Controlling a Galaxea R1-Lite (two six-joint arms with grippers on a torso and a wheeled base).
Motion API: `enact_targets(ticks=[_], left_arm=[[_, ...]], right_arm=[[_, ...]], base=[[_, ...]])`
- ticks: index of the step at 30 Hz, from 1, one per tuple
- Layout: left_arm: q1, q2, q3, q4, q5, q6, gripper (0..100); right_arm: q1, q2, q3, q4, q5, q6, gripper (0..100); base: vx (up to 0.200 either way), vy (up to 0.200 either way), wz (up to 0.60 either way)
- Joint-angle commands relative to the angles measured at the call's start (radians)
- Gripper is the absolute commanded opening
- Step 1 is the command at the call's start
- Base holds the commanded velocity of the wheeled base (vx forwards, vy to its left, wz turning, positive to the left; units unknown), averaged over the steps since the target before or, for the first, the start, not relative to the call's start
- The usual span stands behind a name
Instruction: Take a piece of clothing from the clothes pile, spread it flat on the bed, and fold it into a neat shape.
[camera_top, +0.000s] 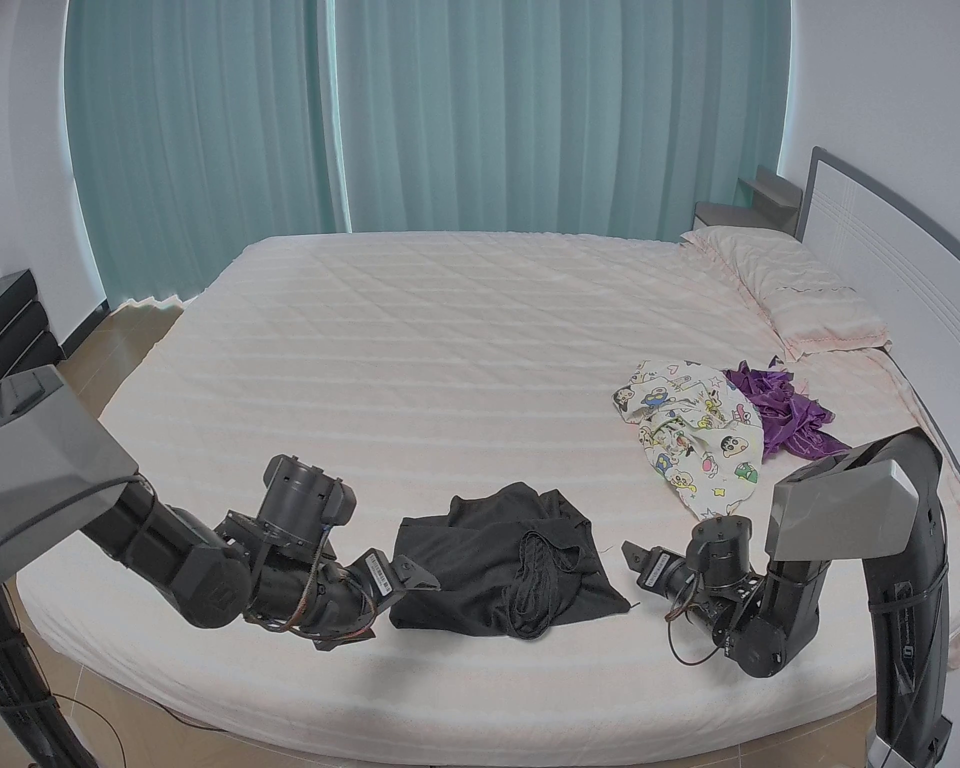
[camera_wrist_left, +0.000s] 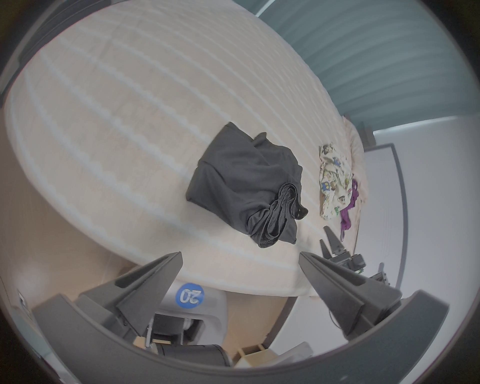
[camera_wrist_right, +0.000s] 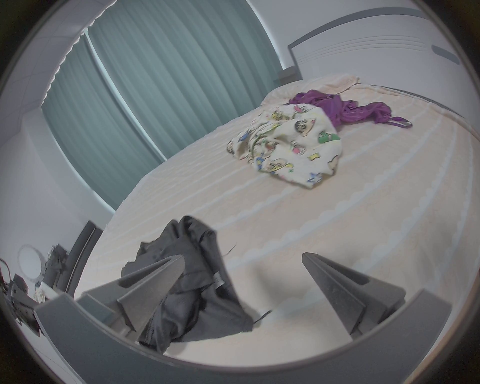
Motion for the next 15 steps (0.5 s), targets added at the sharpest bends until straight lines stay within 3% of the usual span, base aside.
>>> enact_targets(ticks=[1, 3, 7, 15], left_arm=[[0.044, -0.061, 0.122, -0.102, -0.018, -0.061, 100], [0.063, -0.053, 0.153, -0.171, -0.037, -0.064, 100], [0.103, -0.044, 0.209, -0.28, -0.063, -0.07, 100], [0.186, -0.04, 0.218, -0.295, -0.107, -0.068, 100]], right_arm=[[0.076, -0.055, -0.138, 0.136, 0.019, -0.02, 100], [0.097, -0.055, -0.18, 0.184, 0.019, -0.02, 100], [0.125, -0.055, -0.223, 0.23, 0.02, -0.023, 100], [0.145, -0.056, -0.262, 0.337, 0.012, -0.145, 100]], base=[[0.0, 0.0, 0.0], [0.0, 0.0, 0.0], [0.0, 0.2, 0.0], [0.0, 0.2, 0.0]])
